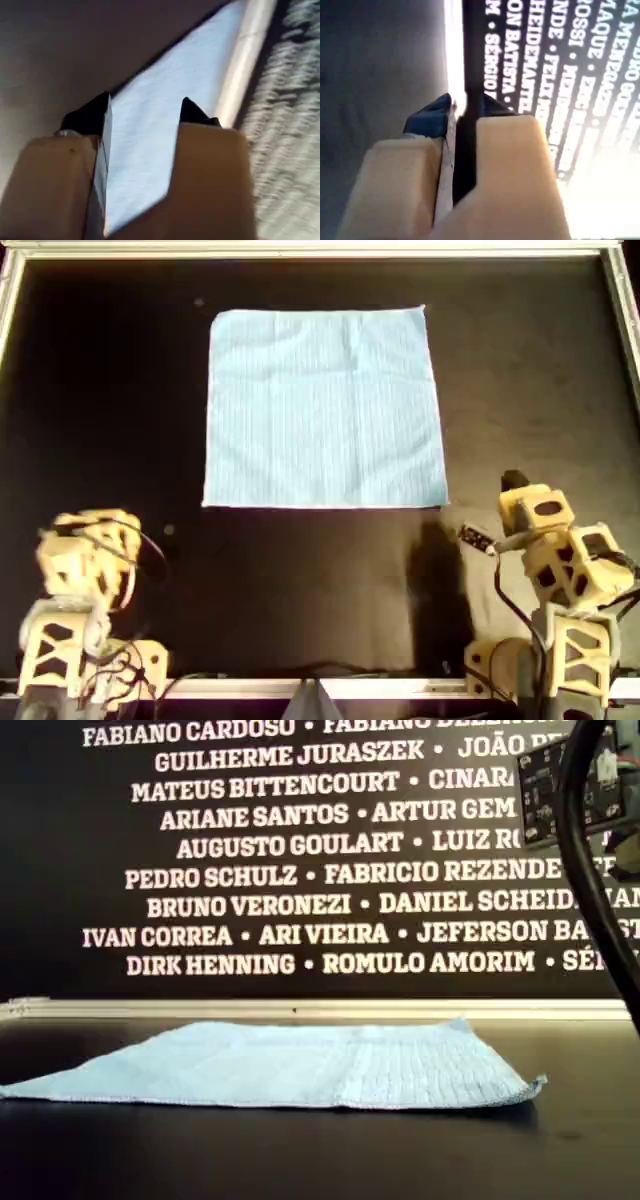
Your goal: Fold a cloth
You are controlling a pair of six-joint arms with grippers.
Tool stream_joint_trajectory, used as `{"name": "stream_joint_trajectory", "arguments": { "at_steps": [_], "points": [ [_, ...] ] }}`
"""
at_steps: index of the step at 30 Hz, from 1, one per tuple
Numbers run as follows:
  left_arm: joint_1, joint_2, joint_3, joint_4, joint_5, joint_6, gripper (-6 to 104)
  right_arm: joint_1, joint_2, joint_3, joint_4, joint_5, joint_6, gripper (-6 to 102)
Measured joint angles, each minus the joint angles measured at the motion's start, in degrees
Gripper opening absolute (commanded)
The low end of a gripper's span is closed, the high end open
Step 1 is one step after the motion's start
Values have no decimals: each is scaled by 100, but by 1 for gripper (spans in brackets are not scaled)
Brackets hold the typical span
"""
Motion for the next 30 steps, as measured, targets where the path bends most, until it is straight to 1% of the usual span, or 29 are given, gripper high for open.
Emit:
{"name": "stream_joint_trajectory", "arguments": {
  "at_steps": [5, 7, 9, 13, 15, 16, 20, 22, 23, 26, 27, 28, 30],
  "points": [
    [-88, 9, 0, 0, -35, 0, 49, 9, 0, 0, 0, -9, 0, 25],
    [-114, 18, 35, 0, 70, 26, 49, 35, 0, 0, 0, -9, 0, 27],
    [-114, 9, 53, 0, 352, 26, 49, 237, 0, 0, 0, -9, 0, 31],
    [-141, 9, 53, 0, 1125, 26, 49, 668, -299, 0, 0, -9, 0, 36],
    [-211, 9, 53, 0, 1389, 26, 49, 923, -650, 0, 0, 0, 0, 38],
    [-255, 9, 53, 0, 1459, 26, 49, 1063, -888, 0, 0, 0, 0, 39],
    [-519, -220, 53, 0, 1485, 26, 51, 1151, -1907, -281, 0, -9, 0, 42],
    [-729, -492, 53, 0, 1485, 97, 55, 1248, -2505, -466, 0, -9, 0, 43],
    [-826, -633, 53, 0, 1485, 167, 58, 1283, -2830, -589, 0, -9, 0, 45],
    [-1090, -1116, 53, -229, 1485, 510, 68, 1354, -3973, -1081, 0, -9, 18, 48],
    [-1134, -1292, 53, -369, 1485, 615, 70, 1433, -4368, -1230, 0, -9, 53, 48],
    [-1169, -1459, 53, -519, 1485, 686, 71, 1547, -4746, -1389, 0, -9, 9, 49],
    [-1187, -1793, 53, -844, 1485, 791, 73, 1573, -5414, -1661, 0, -9, 44, 49]
  ]
}}
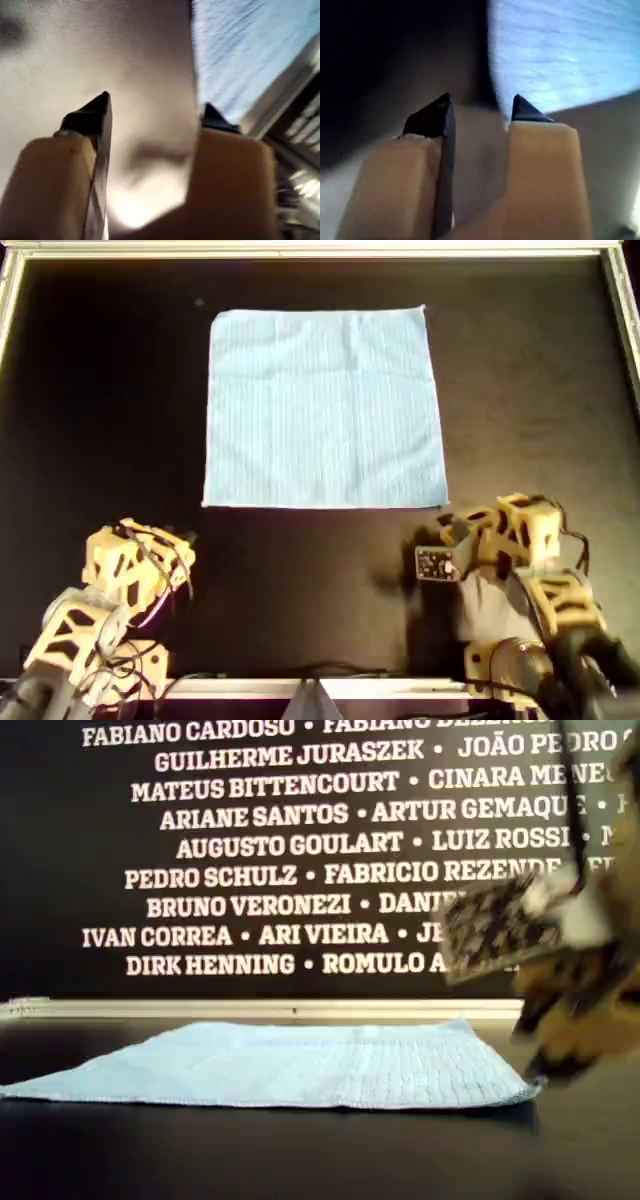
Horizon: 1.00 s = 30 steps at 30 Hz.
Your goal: Fold a cloth
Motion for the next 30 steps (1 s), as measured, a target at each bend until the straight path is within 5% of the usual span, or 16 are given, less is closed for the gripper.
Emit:
{"name": "stream_joint_trajectory", "arguments": {
  "at_steps": [9, 16, 24, 30],
  "points": [
    [-18, -299, -9, -1371, 0, 26, 74, 18, -765, -633, 0, 18, -18, 49],
    [-18, -1740, -369, -1521, 0, 18, 74, 62, -896, -624, 0, 18, -35, 49],
    [-18, -5440, -2804, -1608, 79, 18, 75, 70, -1143, -1020, 0, 18, -62, 49],
    [-18, -6029, -3375, -1635, 79, 18, 75, 70, -2224, -1617, 0, 18, -9, 49]
  ]
}}
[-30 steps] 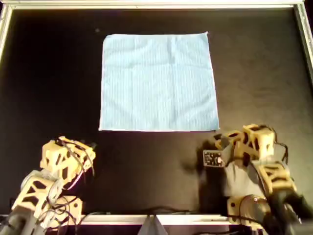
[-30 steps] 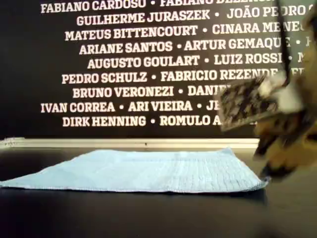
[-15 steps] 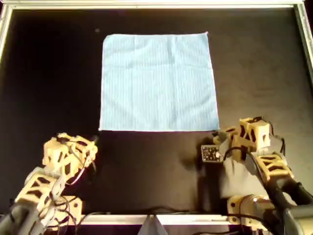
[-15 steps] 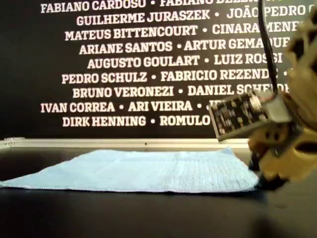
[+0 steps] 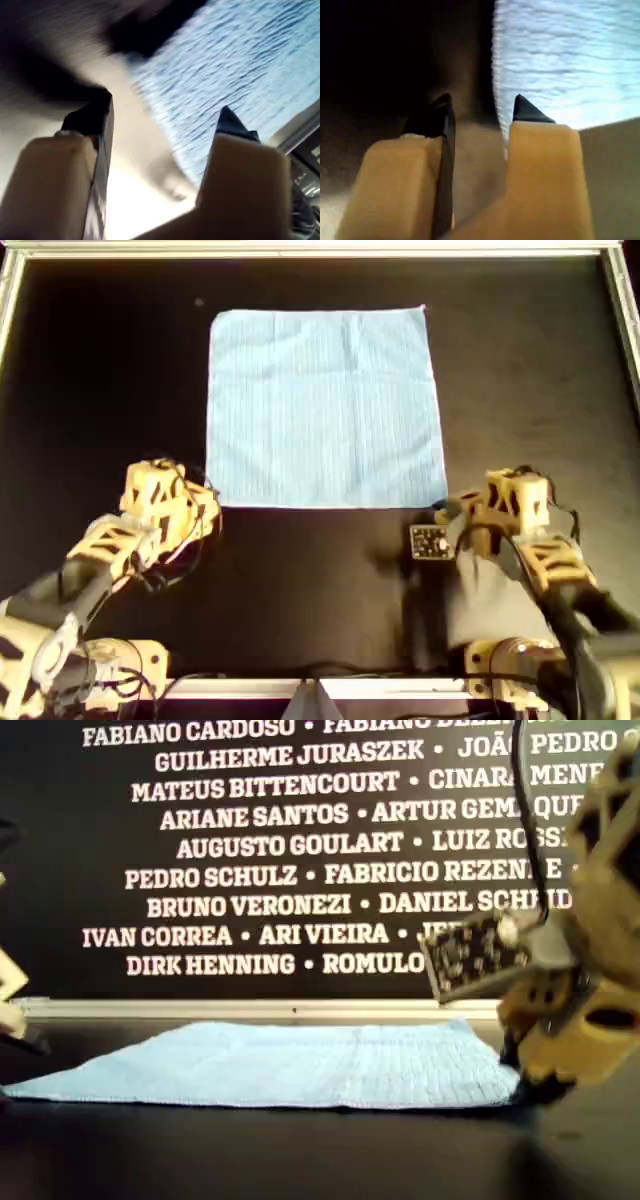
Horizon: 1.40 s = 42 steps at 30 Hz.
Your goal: Fold a cloth
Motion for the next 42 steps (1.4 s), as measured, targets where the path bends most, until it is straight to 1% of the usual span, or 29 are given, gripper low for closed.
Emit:
{"name": "stream_joint_trajectory", "arguments": {
  "at_steps": [2, 4, 9, 12, 13, 14, 15, 19, 21, 23, 27, 30, 31, 33, 35, 39, 40, 41, 42],
  "points": [
    [0, -35, -35, 0, -9, 0, 75, 0, -308, -229, 0, 0, 9, 49],
    [-18, -44, -62, -9, -132, 0, 75, 9, -492, -457, 0, 0, 53, 49],
    [-62, -237, -272, -44, -879, 0, 74, 9, -659, -782, 44, 0, 9, 49],
    [-62, -483, -519, -44, -1081, -18, 74, 9, -1028, -1081, 53, -18, 9, 49],
    [-62, -545, -580, -44, -1107, -26, 74, 9, -1116, -1178, 53, 0, 53, 49],
    [-62, -589, -615, -44, -1125, -26, 74, 9, -1178, -1266, 53, 0, 26, 49],
    [-62, -598, -633, -44, -1143, -26, 74, 0, -1222, -1318, 53, 0, 53, 49],
    [-62, -598, -642, -44, -1143, -26, 74, 0, -1266, -1389, 53, 0, 26, 49],
    [-105, -598, -642, -44, -1151, -26, 74, 0, -1266, -1389, 53, 0, 18, 49],
    [-264, -606, -650, -44, -1248, -26, 74, 0, -1266, -1389, 53, 0, 18, 49],
    [-633, -642, -668, -44, -1248, -26, 73, 0, -1266, -1389, 53, 0, 18, 47],
    [-694, -642, -668, -44, -1274, -26, 71, 0, -1266, -1389, 53, 0, 9, 47],
    [-694, -642, -668, -44, -1283, -26, 68, 0, -1266, -1389, 53, 0, 9, 46],
    [-694, -642, -668, -44, -1283, -26, 57, 0, -1266, -1389, 53, 0, 9, 41],
    [-694, -642, -668, -44, -1283, -26, 40, 0, -1266, -1389, 53, 0, 9, 32],
    [-694, -615, -677, -62, -1257, -26, 1, 0, -1266, -1389, 53, 0, 9, 8],
    [-694, -615, -712, -62, -1248, -26, -4, 0, -1266, -1389, 53, 0, 9, 3],
    [-694, -615, -765, -62, -1248, -26, -6, 0, -1266, -1389, 53, 0, 9, -1],
    [-703, -624, -809, -62, -1248, -26, -4, 0, -1266, -1389, 53, 0, 9, -4]
  ]
}}
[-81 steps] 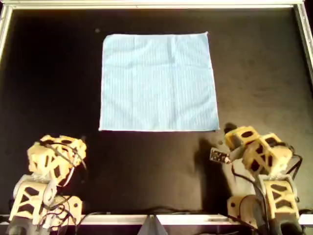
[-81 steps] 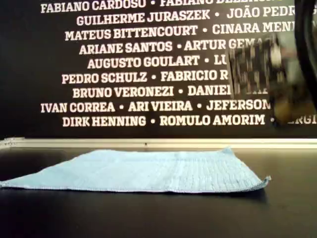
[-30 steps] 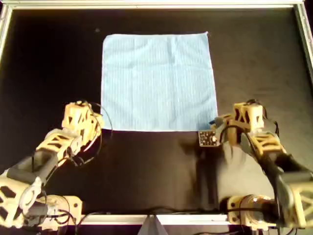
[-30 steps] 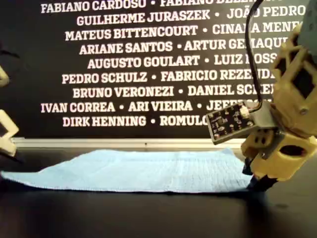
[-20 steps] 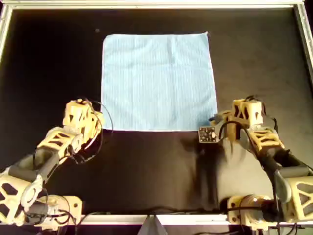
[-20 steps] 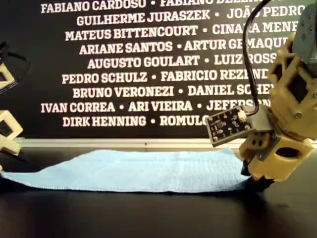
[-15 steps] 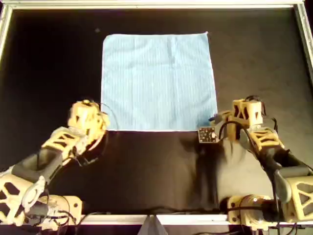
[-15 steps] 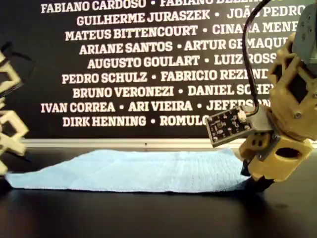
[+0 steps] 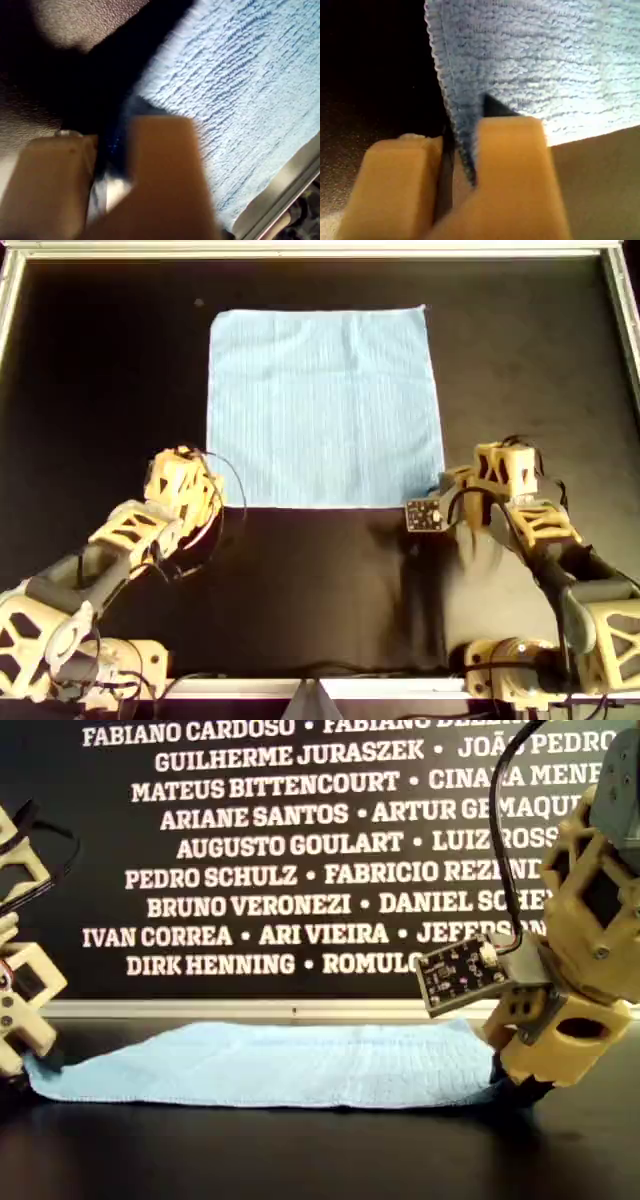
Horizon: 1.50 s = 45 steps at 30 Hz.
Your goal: Fold a cloth
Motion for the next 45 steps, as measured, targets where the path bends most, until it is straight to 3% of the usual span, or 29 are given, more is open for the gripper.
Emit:
{"name": "stream_joint_trajectory", "arguments": {
  "at_steps": [3, 13, 24, 31, 42, 45],
  "points": [
    [-18, -9, -62, 0, 0, 0, 2, 0, 0, 0, 0, 0, 0, -1],
    [-53, 185, 141, 35, 0, 0, -1, -18, 264, 387, 0, 0, -9, 0],
    [-114, 2312, 2232, 79, 0, 53, -1, 53, 2716, 2215, 0, -9, -26, 0],
    [-114, 3445, 2549, 97, 9, 53, 0, 53, 2988, 2162, 0, -18, -70, 0],
    [-105, 2593, 782, 79, -9, 53, 0, 44, 1960, 70, -9, -18, -53, 1],
    [114, 1521, -114, 79, -9, 53, 0, 44, 1063, -888, -9, -18, -9, 1]
  ]
}}
